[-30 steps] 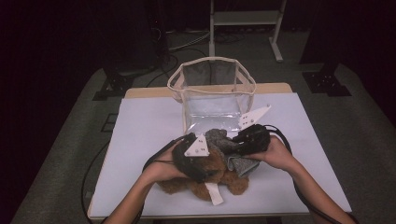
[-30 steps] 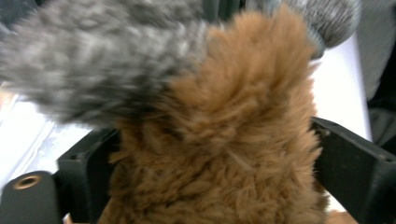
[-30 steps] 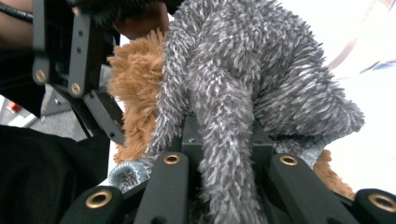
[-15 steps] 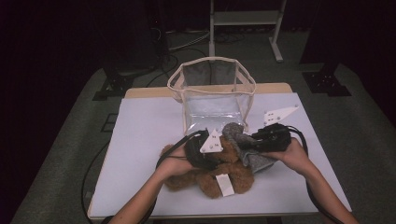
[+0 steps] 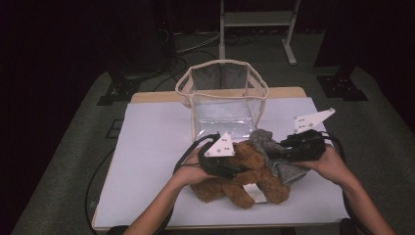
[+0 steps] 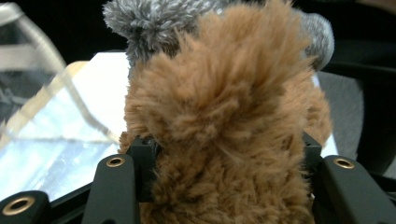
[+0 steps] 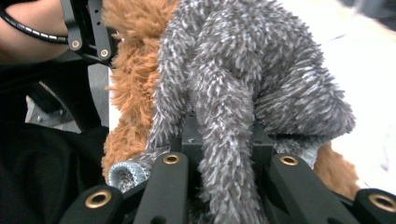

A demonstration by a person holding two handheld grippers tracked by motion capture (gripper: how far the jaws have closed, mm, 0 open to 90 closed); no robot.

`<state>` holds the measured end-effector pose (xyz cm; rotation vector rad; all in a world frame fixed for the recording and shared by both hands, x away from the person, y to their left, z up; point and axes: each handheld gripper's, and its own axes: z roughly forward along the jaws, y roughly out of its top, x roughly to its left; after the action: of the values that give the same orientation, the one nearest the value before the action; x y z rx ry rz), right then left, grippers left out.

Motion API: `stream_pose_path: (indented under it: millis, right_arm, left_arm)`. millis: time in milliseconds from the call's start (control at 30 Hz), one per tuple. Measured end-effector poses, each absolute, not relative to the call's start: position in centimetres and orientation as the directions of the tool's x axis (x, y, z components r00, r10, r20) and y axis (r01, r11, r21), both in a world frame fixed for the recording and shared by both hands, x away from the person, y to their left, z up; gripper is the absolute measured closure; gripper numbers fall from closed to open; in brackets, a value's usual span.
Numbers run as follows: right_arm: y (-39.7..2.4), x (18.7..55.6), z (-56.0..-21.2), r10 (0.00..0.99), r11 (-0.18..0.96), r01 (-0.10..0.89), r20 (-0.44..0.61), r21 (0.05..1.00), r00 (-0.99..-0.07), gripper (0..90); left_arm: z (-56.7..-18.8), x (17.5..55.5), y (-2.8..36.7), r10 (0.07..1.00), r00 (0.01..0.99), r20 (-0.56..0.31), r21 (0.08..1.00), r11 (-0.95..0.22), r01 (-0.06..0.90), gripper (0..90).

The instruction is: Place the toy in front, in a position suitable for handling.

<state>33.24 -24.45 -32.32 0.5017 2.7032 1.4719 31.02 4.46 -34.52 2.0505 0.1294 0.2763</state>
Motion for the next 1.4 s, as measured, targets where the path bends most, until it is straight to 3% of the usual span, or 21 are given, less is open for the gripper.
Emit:
stream_pose_path:
  millis: [167, 400, 467, 500, 567, 667, 967, 1033, 1400]
  right_arm:
    - [-19.9, 34.1, -31.5, 0.227, 0.522, 0.228, 0.124, 0.822, -0.966, 74.5]
    - [-13.3, 34.2, -29.9, 0.126, 0.548, 0.14, 0.084, 0.825, -0.988, 74.6]
    - [-11.8, 34.0, -29.3, 0.106, 0.546, 0.114, 0.066, 0.83, -0.992, 74.6]
    - [-11.2, 34.0, -29.1, 0.098, 0.546, 0.105, 0.061, 0.831, -0.993, 74.6]
    - [-10.2, 33.9, -28.7, 0.086, 0.548, 0.087, 0.047, 0.832, -0.995, 74.6]
    - [-10.3, 33.7, -28.4, 0.089, 0.536, 0.087, 0.046, 0.84, -0.995, 74.6]
    - [-13.7, 32.7, -29.8, 0.107, 0.53, 0.13, 0.085, 0.838, -0.991, 74.6]
    - [-15.3, 32.9, -30.4, 0.136, 0.523, 0.158, 0.102, 0.837, -0.986, 74.7]
    - [-15.7, 35.7, -30.1, 0.235, 0.499, 0.197, 0.087, 0.844, -0.968, 74.8]
  left_arm:
    - [-34.2, 30.4, 8.4, 0.266, 0.954, 0.135, 0.888, -0.46, 0.003, 39.1]
    - [-32.2, 29.2, 13.2, 0.303, 0.942, 0.143, 0.849, -0.528, 0.04, 13.5]
    - [-31.9, 28.8, 14.2, 0.318, 0.936, 0.151, 0.849, -0.527, 0.042, 14.3]
    - [-31.9, 28.5, 14.6, 0.317, 0.934, 0.167, 0.845, -0.533, 0.03, 18.4]
    - [-31.8, 28.2, 15.4, 0.336, 0.922, 0.192, 0.847, -0.532, 0.018, 35.4]
    - [-32.1, 28.0, 16.0, 0.353, 0.919, 0.175, 0.867, -0.497, 0.026, 44.9]
    - [-32.0, 28.5, 15.8, 0.354, 0.921, 0.159, 0.873, -0.487, 0.036, 44.2]
    - [-31.8, 28.3, 15.2, 0.319, 0.932, 0.172, 0.866, -0.5, 0.012, 44.3]
    - [-31.7, 28.0, 14.1, 0.254, 0.947, 0.195, 0.846, -0.532, -0.032, 44.3]
